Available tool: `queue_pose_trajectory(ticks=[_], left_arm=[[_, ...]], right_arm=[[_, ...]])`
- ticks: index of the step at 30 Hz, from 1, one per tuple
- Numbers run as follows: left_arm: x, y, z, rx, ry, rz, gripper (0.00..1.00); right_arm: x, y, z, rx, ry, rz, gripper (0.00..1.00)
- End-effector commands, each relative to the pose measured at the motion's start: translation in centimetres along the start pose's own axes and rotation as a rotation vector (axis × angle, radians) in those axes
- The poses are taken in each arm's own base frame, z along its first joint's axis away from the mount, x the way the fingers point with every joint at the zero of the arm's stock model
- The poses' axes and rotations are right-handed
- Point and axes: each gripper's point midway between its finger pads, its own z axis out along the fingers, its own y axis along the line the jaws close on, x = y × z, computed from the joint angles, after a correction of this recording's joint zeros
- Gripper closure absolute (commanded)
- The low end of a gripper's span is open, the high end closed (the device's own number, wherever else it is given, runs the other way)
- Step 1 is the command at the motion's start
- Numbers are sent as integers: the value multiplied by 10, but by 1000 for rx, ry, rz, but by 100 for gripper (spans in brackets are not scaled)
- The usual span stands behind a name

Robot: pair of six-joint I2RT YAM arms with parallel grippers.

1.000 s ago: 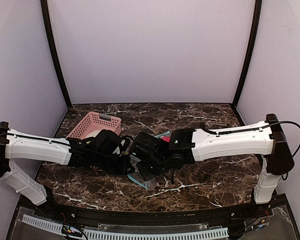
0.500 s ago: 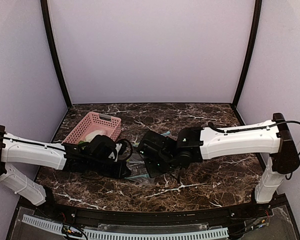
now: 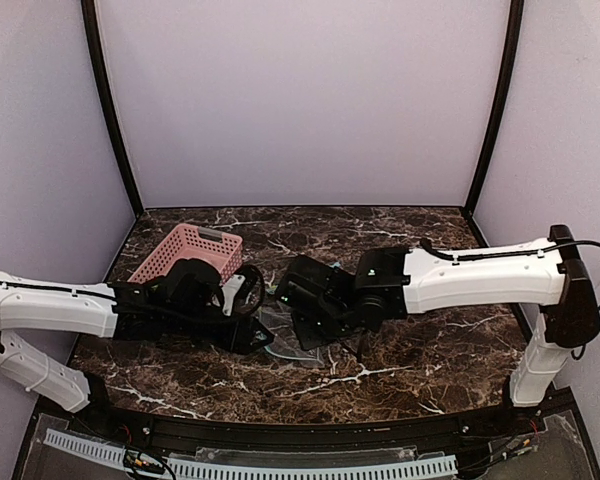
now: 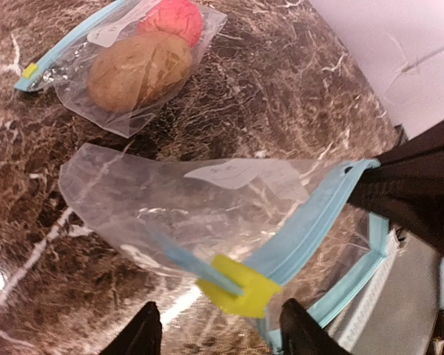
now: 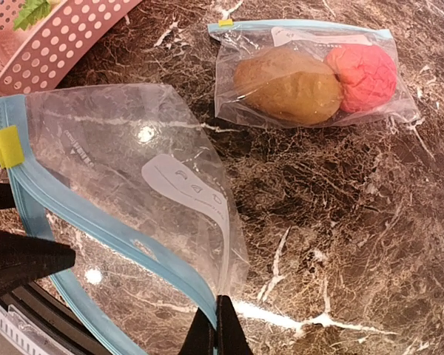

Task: Place the food in the zip-top bag and seal the zipper
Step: Pass from the left arm to the right

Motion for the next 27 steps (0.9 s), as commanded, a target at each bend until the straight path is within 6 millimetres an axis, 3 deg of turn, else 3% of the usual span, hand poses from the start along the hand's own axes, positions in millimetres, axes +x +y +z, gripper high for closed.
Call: queue_pose_trajectory(ticks=[1,6,11,14,15,22,27], left_arm=[[-30,-33,-33,102,-87,105,39],[-49,-45,-80,90,-146,200,21],[-48,-11,-117,-10,-56,206,14],[-59,31,-129,-85,-12,175,13],[-60,40,-129,-104,0,173,11],[-94,153,-118,-233,50,5,10],[-128,207,-120,-375,-29,-55,10]], right_arm=[[-5,-7,0,47,-3,17,100],[-4,-5,3,49,10,11,100],[-6,0,6,47,12,1,100],[-8,3,7,42,11,-11,100],[-8,3,7,42,12,-16,100],[-11,6,5,27,10,-13,100],[-11,8,5,19,11,-11,100]])
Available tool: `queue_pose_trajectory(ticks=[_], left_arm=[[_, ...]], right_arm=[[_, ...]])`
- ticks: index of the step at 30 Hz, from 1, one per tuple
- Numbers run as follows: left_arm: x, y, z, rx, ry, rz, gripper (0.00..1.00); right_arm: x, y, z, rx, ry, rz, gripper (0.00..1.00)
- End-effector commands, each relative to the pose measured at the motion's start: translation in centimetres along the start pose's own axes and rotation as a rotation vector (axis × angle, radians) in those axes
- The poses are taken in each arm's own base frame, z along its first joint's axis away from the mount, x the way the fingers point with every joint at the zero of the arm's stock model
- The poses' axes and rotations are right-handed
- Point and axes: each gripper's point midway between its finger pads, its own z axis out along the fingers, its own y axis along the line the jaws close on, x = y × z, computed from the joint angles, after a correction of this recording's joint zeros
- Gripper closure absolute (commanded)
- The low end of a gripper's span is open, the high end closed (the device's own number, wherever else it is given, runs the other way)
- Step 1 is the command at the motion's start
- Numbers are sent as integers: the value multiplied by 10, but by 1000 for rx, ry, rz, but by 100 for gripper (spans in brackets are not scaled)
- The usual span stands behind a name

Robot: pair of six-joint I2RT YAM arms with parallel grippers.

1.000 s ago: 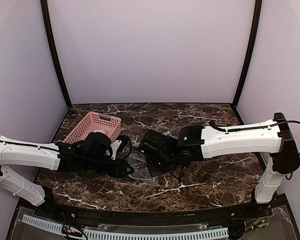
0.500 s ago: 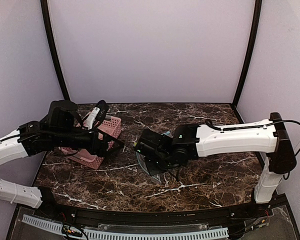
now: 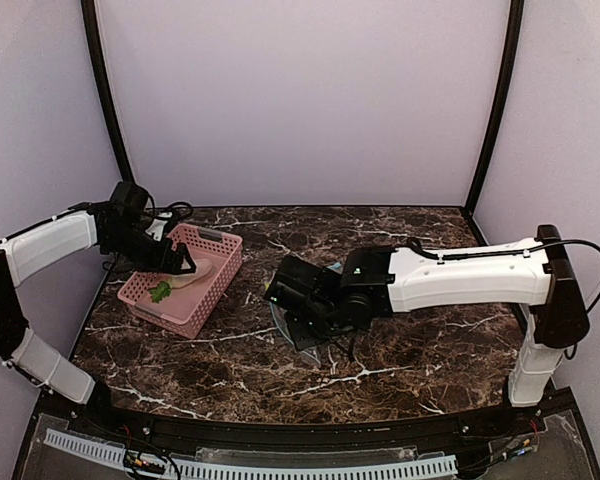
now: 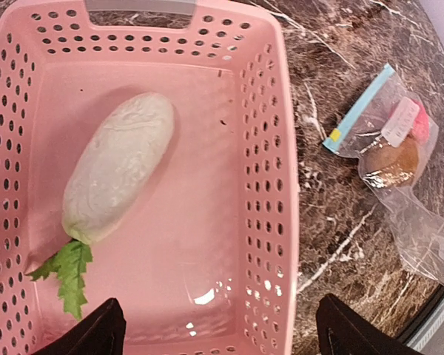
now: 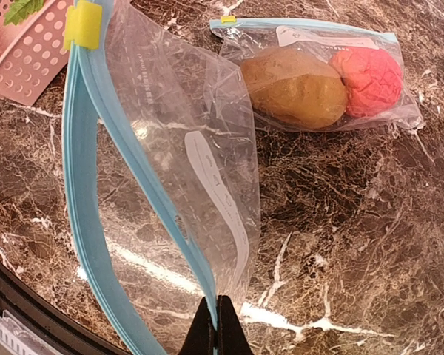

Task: Place the food in the zip-top bag and seal the zipper
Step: Pass from the left arm to the right, then pick up the fake vegetable from the bin.

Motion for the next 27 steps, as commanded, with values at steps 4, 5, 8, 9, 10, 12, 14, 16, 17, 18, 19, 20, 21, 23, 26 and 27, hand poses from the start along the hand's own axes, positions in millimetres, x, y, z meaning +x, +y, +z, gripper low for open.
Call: queue_pose_trajectory(ticks=[4,5,8,9,10,12,14,16,17,18,19,20,21,23,26,27], left_arm=[[-51,45,13,-104,-82,14,10],[-52,48,17,-107,-71,14,10],[-52,56,38,-93,-18,24,10],[-51,57,41,-92,-13,25,10],[-49,60,47,-94,-1,30,10],[-47,65,54,-102,13,43,10],[-42,68,60,-113,32,59,10],[-36,74,65,-132,56,72,10],[-32,76,68,-137,68,82,10],[-30,80,71,-146,76,85,10],[-28,81,73,-151,83,89,10],[-26,82,76,-150,91,86,10],[-25,82,78,-144,94,85,10],[-20,81,82,-133,107,79,10],[-16,82,87,-126,118,73,9],[-16,80,89,-112,118,67,9]], right_arm=[[-7,5,-2,-18,-6,1,100],[-7,5,-2,-18,-7,-1,100],[-8,4,-2,-18,-10,-3,100],[-8,4,-2,-18,-10,-4,100],[-9,4,-2,-18,-10,-4,100],[-10,4,-3,-22,-12,-2,100],[-11,6,-3,-27,-12,-1,100],[-11,8,-2,-38,-11,-4,100],[-11,10,-2,-44,-11,-7,100],[-12,11,-2,-50,-11,-11,100],[-12,14,-1,-55,-12,-15,100],[-12,15,-1,-59,-11,-17,100],[-13,15,-1,-59,-10,-18,100],[-13,16,-2,-63,-11,-15,100],[-13,16,-2,-66,-11,-14,100],[-13,16,-2,-68,-11,-12,100]])
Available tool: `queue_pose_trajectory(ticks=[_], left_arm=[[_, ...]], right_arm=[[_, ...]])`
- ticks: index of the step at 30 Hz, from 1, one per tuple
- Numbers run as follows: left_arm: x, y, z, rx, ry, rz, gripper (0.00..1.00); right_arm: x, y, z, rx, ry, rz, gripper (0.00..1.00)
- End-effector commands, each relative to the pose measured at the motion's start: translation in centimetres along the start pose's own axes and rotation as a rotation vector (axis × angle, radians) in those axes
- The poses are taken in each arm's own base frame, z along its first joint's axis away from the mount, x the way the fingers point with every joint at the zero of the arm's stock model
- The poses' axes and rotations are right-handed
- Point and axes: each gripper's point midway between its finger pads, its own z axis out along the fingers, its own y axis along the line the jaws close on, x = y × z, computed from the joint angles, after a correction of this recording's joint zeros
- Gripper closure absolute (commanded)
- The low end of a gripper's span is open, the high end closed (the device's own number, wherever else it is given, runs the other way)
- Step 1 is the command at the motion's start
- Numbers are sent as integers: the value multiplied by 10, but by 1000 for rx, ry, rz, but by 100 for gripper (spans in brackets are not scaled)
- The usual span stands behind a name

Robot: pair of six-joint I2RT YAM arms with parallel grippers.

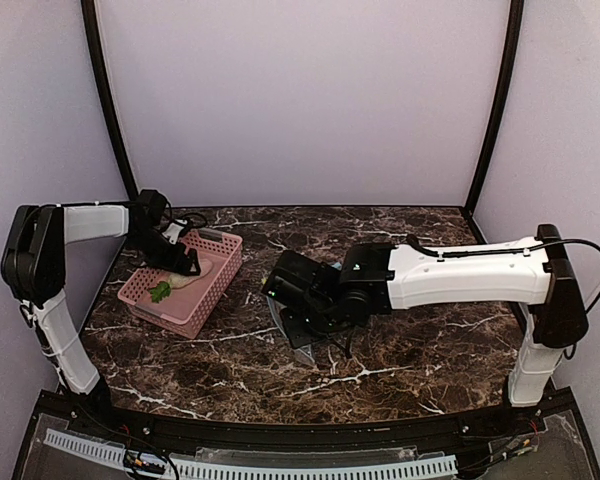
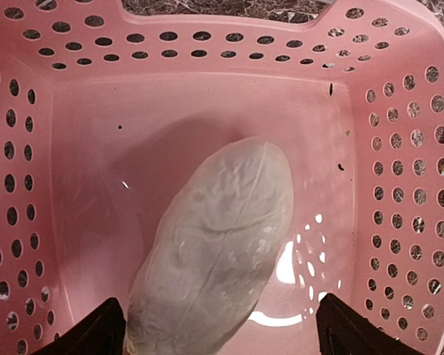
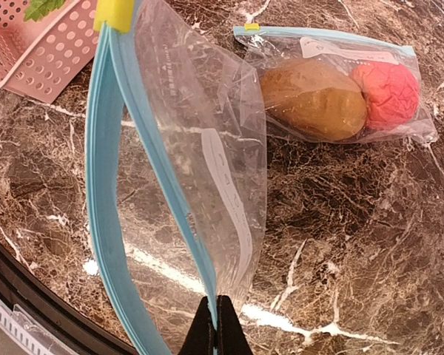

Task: Place the food in the zip-top bag and seal the zipper
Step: Pick up the fake vegetable from the bin.

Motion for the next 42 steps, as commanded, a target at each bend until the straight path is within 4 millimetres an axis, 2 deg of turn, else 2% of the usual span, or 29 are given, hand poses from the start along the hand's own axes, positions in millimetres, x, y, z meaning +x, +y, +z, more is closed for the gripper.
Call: queue_pose_trajectory(ticks=[1,6,9,15,18,26,29,30,33,34,35,36,37,38,39,40,41,42], left_arm=[[10,-2,7,28,26,-1,9],[14,-28,4,128,39,-10,12],[19,-38,4,125,60,19,12],[26,-11,13,-56,122,3,12],[29,-6,14,-83,140,-4,15],[30,-8,18,-65,149,-22,50],[27,-9,11,-72,133,-31,66],[27,-8,9,-80,127,-32,68],[11,-12,-19,-94,33,-41,71],[5,-15,-37,-93,-19,-54,72],[1,-18,-47,-90,-50,-54,72],[-3,-24,-67,-75,-107,-80,72],[-6,-27,-76,-67,-136,-88,72],[-9,-36,-96,-43,-189,-103,72],[-7,-40,-105,-29,-199,-115,72],[-3,-53,-119,18,-219,-136,72],[1,-60,-123,46,-218,-149,72],[6,-77,-135,103,-230,-165,72]], right_arm=[[-7,6,1,-20,-14,8,100],[-8,7,-1,-25,-17,17,100],[-7,5,-2,-21,-17,22,100],[-7,5,-2,-22,-19,23,100],[-8,4,-3,-20,-20,26,100],[-9,4,-4,-18,-26,27,100],[-11,2,-6,-14,-35,29,100],[-12,2,-7,-12,-40,29,100],[-14,-1,-9,-3,-52,22,100],[-14,-2,-9,2,-55,19,100],[-15,-2,-9,5,-57,16,100],[-15,-2,-9,6,-58,13,100],[-16,-2,-8,7,-61,7,100],[-17,-1,-7,9,-63,1,100],[-18,-1,-6,11,-66,-5,100],[-19,-1,-5,16,-67,-10,100],[-20,-1,-3,23,-71,-14,100],[-22,-1,-2,28,-76,-16,100]])
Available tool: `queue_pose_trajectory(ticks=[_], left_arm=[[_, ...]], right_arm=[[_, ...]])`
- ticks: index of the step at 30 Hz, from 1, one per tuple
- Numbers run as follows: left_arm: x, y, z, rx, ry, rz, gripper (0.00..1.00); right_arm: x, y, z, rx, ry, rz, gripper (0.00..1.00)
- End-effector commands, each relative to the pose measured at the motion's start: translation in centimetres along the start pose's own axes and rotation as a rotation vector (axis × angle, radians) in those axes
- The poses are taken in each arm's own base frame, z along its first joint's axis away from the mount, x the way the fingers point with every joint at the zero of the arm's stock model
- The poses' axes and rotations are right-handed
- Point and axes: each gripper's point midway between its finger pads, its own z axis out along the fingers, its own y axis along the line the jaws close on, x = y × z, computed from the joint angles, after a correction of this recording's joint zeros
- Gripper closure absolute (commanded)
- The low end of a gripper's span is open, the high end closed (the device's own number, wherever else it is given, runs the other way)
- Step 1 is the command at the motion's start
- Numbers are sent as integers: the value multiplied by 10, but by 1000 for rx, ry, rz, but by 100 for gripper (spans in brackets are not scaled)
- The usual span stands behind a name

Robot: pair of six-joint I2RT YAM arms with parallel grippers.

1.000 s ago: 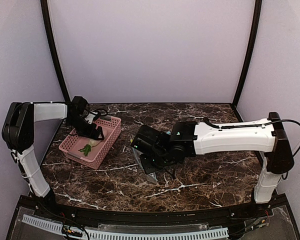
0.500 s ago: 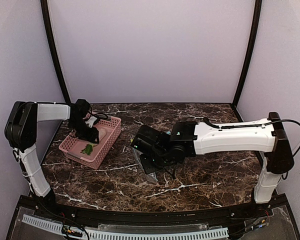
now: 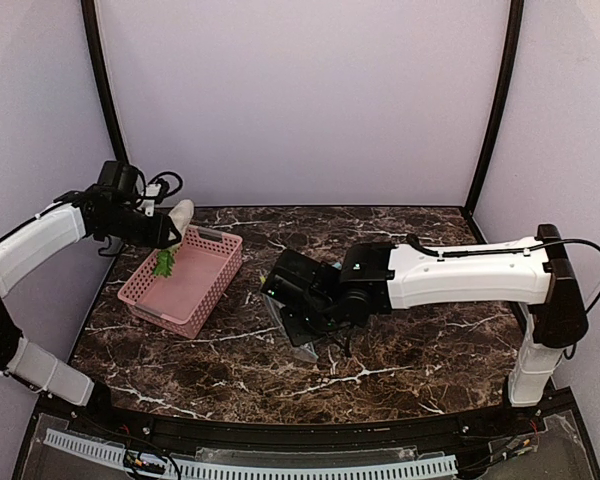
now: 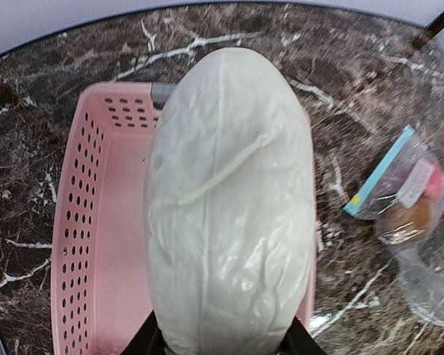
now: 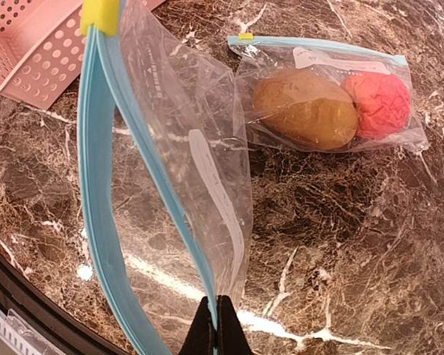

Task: Place the food in the zip-top bag and seal the zipper
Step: Pick up the fake vegetable from the bin, then place the fake vegetable in the zipper food storage bag.

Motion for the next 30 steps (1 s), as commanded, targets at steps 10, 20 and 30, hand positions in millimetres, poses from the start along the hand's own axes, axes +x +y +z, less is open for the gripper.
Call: queue_pose_trajectory(ticks=[10,20,30], left_arm=[[57,-165,-88,579,-42,-295,74],[86,-237,-86,778,39,-424,72],[114,-260,-61,761,115,-452,74]], right_arm=[[-42,2,6,81,-151,5,100],[-43,3,11,81,-171,11,100],[-45,-3,13,112,-186,11,100]])
